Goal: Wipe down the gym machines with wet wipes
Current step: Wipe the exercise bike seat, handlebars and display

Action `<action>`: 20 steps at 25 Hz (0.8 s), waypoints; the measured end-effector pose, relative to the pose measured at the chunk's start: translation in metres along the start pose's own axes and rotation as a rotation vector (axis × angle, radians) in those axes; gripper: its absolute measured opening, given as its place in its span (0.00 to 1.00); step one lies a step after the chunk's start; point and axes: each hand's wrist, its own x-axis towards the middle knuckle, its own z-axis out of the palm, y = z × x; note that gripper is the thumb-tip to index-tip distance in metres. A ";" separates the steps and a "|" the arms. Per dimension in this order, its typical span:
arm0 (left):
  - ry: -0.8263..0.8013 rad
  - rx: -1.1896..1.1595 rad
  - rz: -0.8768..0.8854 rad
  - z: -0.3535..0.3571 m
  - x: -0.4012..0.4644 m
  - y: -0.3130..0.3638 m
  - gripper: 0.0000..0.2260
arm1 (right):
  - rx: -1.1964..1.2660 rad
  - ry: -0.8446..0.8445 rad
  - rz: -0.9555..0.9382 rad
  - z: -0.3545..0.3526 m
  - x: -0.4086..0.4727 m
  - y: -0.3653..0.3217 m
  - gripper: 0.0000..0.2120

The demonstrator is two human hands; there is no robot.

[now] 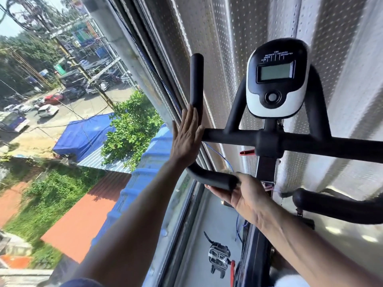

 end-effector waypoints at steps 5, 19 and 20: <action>0.050 -0.086 -0.046 0.006 -0.034 -0.003 0.31 | -0.362 0.063 -0.432 -0.009 -0.019 0.010 0.14; 0.094 -0.116 -0.039 0.018 -0.067 -0.001 0.31 | -2.436 -0.013 -1.280 -0.050 -0.053 -0.037 0.13; 0.094 -0.111 -0.035 0.019 -0.069 -0.001 0.31 | -2.424 -0.029 -1.353 -0.053 -0.060 -0.046 0.15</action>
